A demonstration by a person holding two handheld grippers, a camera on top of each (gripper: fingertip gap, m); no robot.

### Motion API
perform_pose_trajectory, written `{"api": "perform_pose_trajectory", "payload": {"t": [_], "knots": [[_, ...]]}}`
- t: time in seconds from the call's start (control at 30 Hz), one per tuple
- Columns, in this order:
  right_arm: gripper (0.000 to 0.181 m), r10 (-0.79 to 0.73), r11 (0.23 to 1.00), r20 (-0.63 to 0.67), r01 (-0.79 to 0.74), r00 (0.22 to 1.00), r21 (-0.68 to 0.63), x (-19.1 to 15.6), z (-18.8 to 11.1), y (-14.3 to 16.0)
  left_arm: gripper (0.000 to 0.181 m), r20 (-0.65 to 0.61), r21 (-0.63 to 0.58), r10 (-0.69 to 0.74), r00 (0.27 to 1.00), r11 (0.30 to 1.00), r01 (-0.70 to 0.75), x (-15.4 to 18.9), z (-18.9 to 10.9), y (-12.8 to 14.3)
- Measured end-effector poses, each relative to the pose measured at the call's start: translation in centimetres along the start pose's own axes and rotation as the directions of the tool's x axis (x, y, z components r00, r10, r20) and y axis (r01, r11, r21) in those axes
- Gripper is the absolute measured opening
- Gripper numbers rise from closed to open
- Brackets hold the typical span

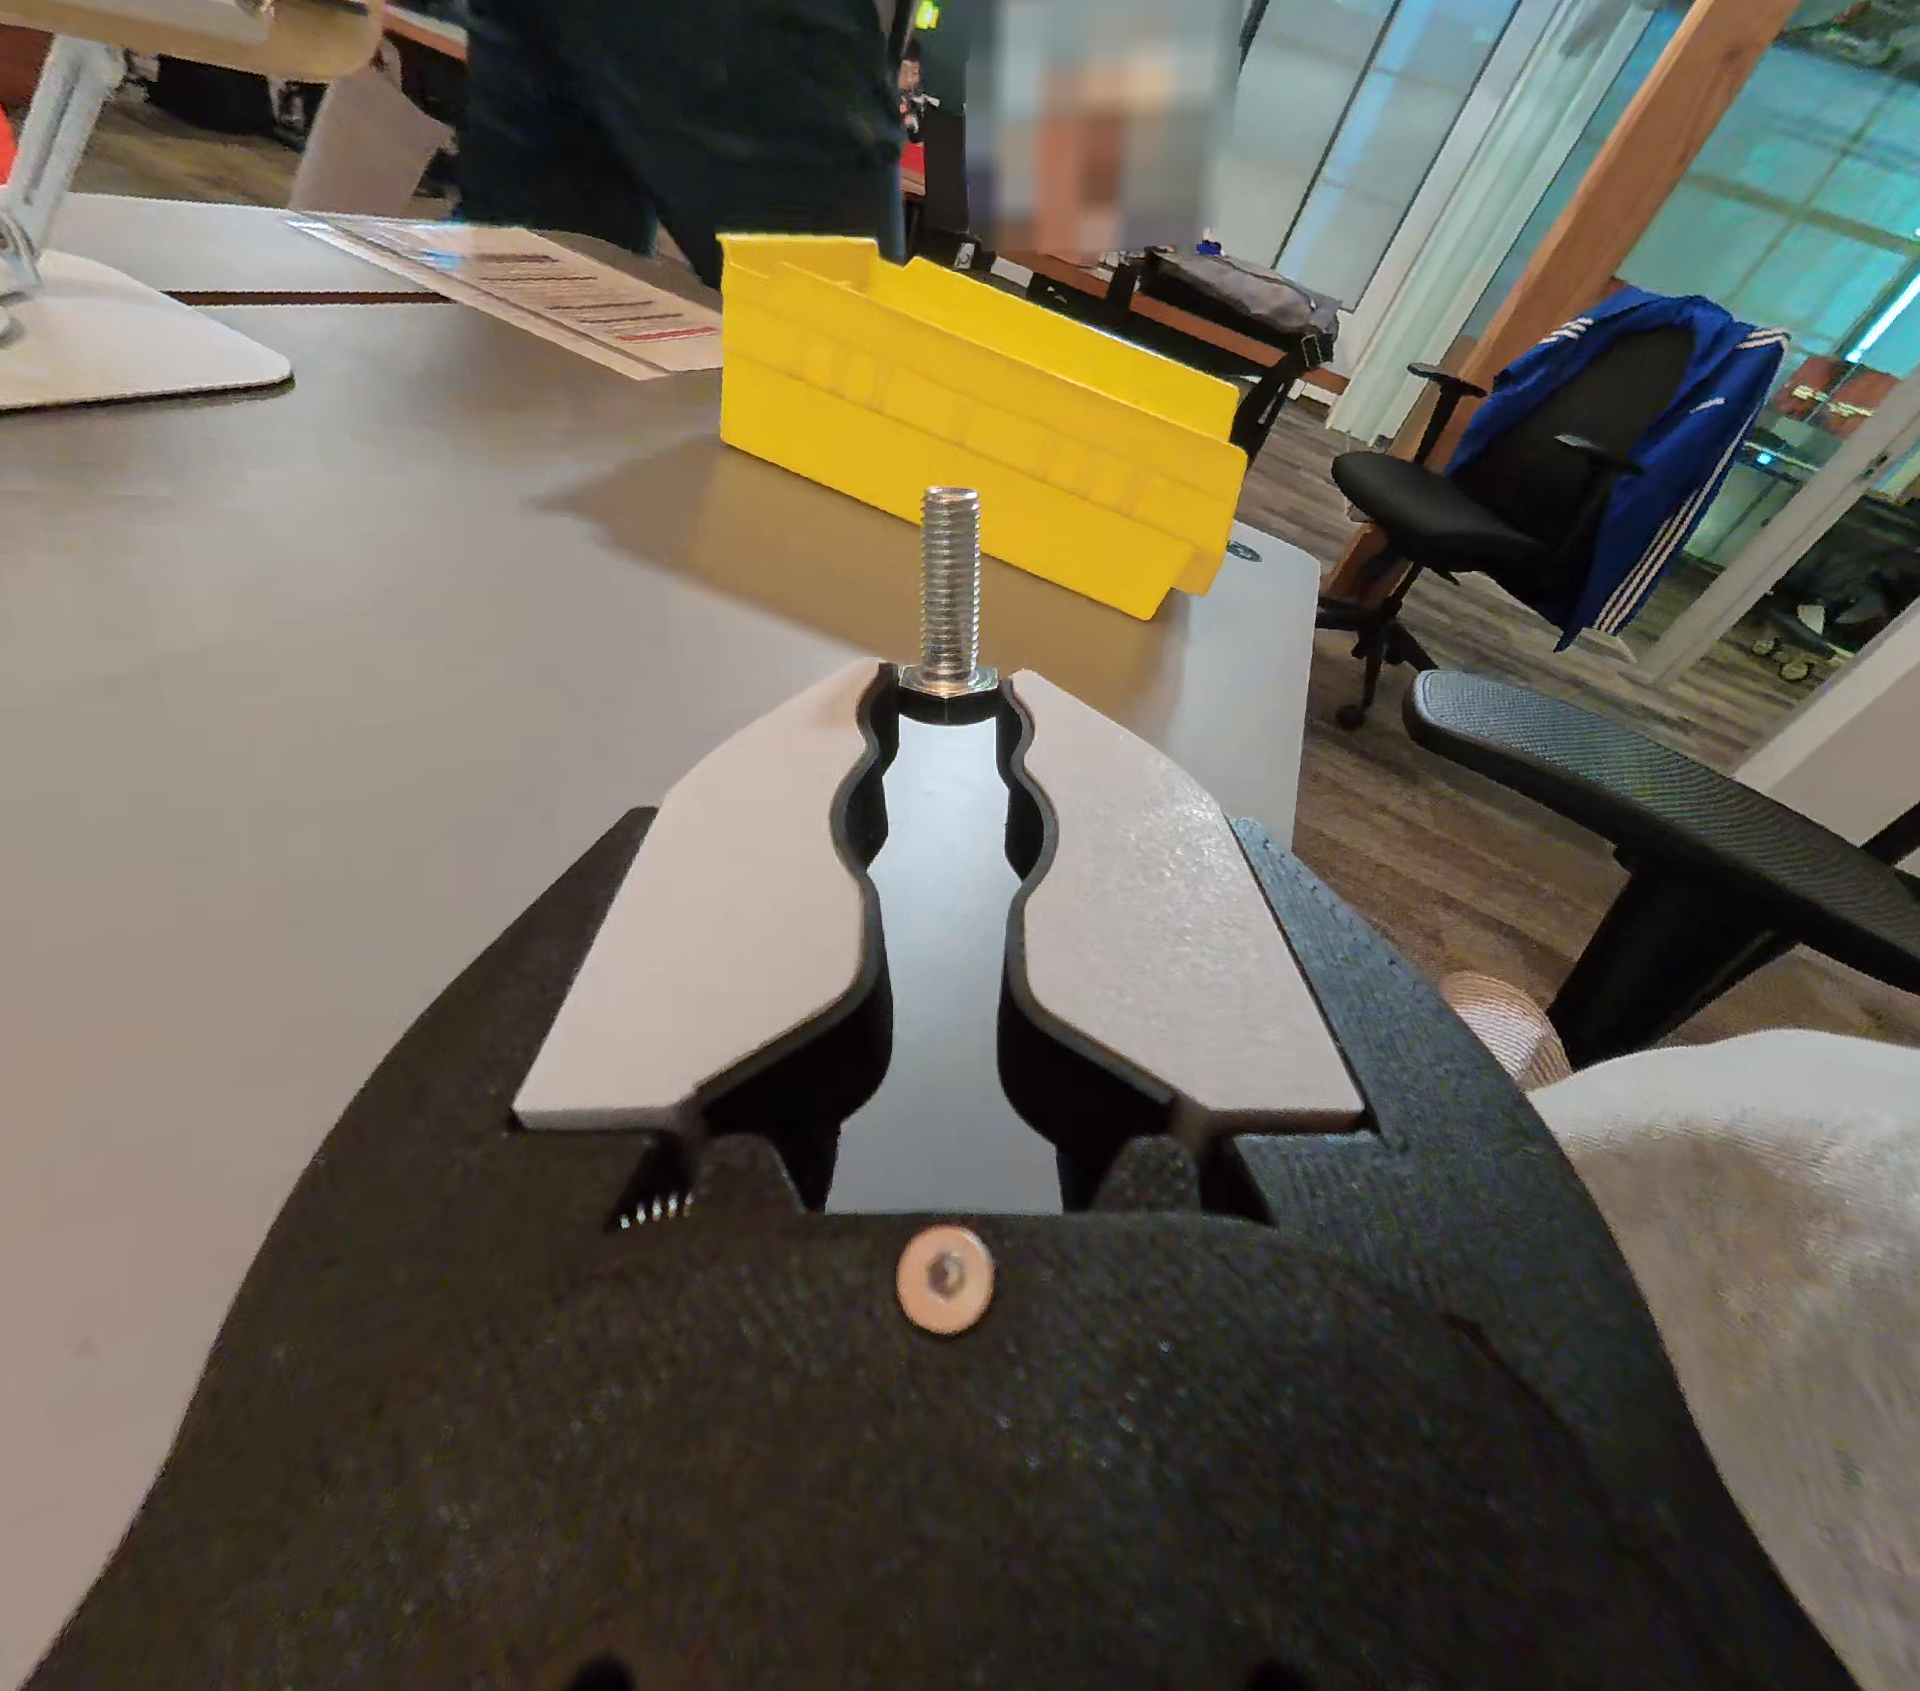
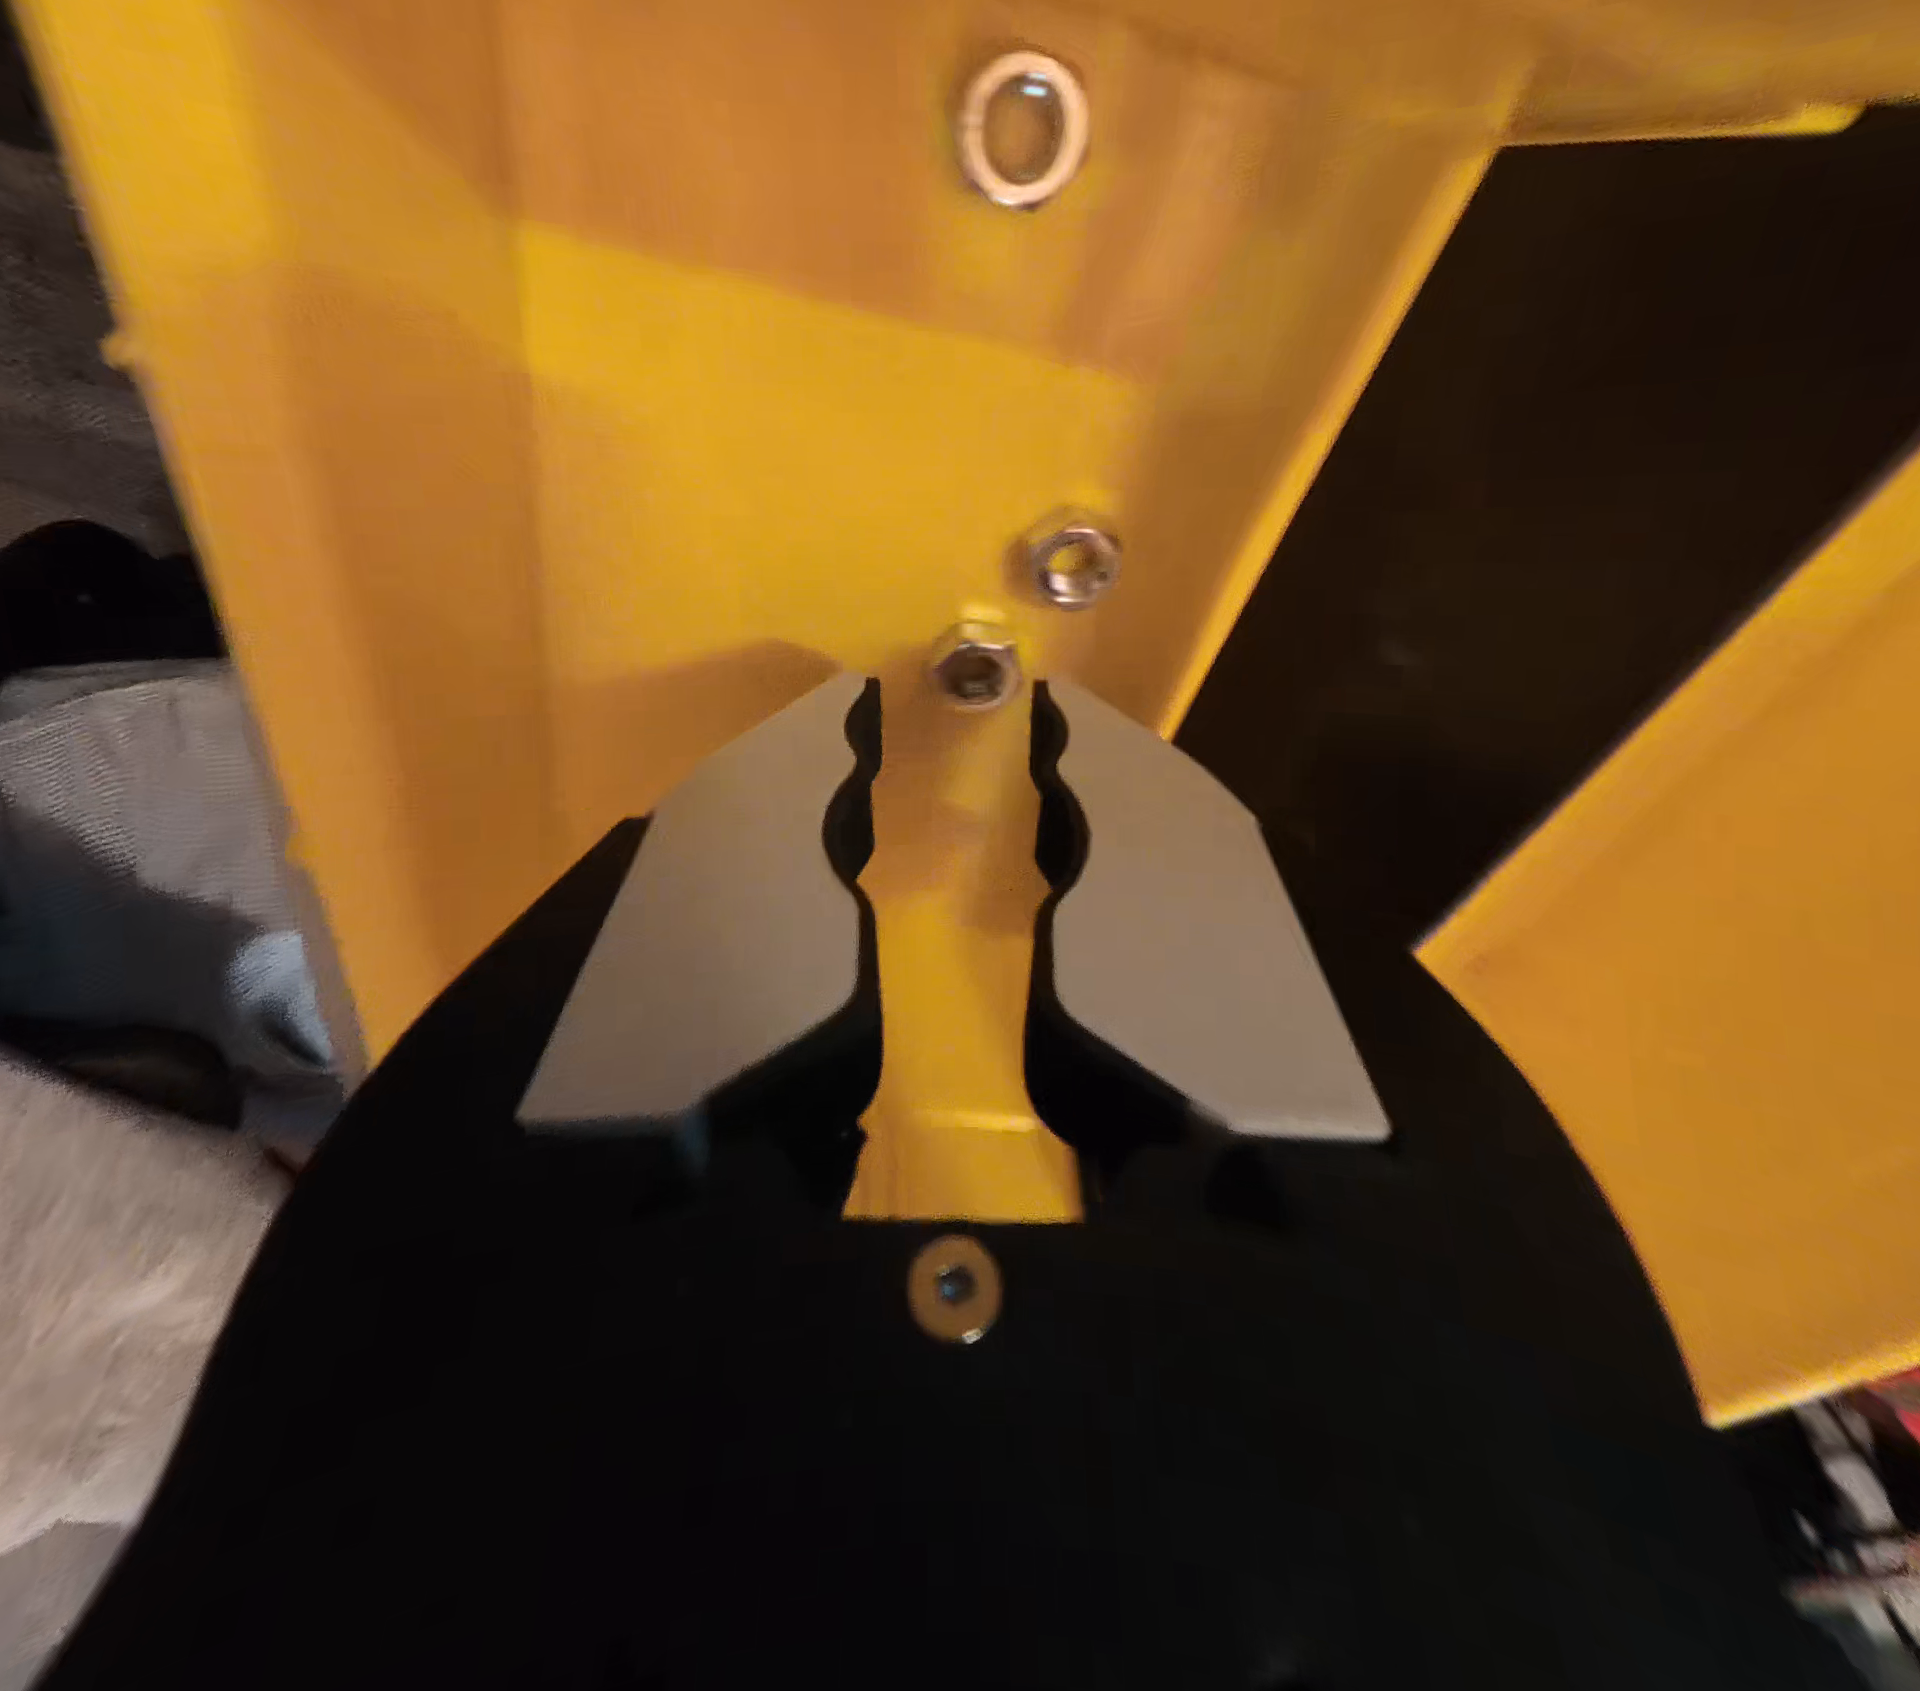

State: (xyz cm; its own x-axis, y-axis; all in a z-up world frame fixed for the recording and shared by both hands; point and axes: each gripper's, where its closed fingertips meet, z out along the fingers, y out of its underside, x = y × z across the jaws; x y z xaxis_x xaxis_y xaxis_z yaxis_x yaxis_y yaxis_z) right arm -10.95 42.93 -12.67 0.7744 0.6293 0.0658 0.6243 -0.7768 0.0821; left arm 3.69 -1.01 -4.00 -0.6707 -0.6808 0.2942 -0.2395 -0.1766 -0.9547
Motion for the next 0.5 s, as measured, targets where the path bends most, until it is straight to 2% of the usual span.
{"api": "perform_pose_trajectory", "payload": {"t": [0.03, 0.13, 0.27, 0.3, 0.33, 0.43, 0.5], "knots": [[0.028, 0.011, 1.0, -0.026, -0.011, 1.0, -0.013, 0.5, 0.2, 0.0, 0.018, 0.001, 0.01, 0.013, 1.0, 1.0, -0.013, 0.1, 0.0, -0.2], [0.026, 0.045, 0.998, -0.014, -0.046, 0.999, -0.047, 0.7, 0.7, 0.2, 0.018, 0.003, 0.033, 0.047, 0.999, 0.998, -0.047, 0.5, -0.1, -0.7], [0.032, 0.043, 0.992, -0.003, -0.043, 0.999, -0.117, 0.2, 1.7, 0.9, 0.018, 0.012, 0.045, 0.062, 0.998, 0.997, -0.063, 0.5, -0.2, -1.0], [0.028, 0.035, 0.993, -0.001, -0.035, 0.999, -0.116, -0.1, 1.7, 0.8, 0.018, 0.012, 0.048, 0.061, 0.998, 0.997, -0.062, 0.5, -0.2, -1.0], [0.02, 0.036, 0.994, 0.018, -0.034, 0.999, -0.103, -0.5, 1.6, 0.5, 0.018, 0.01, 0.047, 0.062, 0.998, 0.997, -0.062, 0.6, -0.2, -1.0], [0.019, 0.043, 0.999, 0.183, -0.039, 0.982, -0.026, -3.6, 0.9, -0.8, 0.018, 0.006, 0.043, 0.072, 0.997, 0.996, -0.072, 0.8, -0.1, -1.0], [0.02, 0.01, 1.0, 0.163, -0.011, 0.987, 0.008, -3.7, 0.3, -1.3, 0.018, 0.001, 0.038, 0.08, 0.997, 0.996, -0.08, 1.0, -0.1, -0.9]]}}
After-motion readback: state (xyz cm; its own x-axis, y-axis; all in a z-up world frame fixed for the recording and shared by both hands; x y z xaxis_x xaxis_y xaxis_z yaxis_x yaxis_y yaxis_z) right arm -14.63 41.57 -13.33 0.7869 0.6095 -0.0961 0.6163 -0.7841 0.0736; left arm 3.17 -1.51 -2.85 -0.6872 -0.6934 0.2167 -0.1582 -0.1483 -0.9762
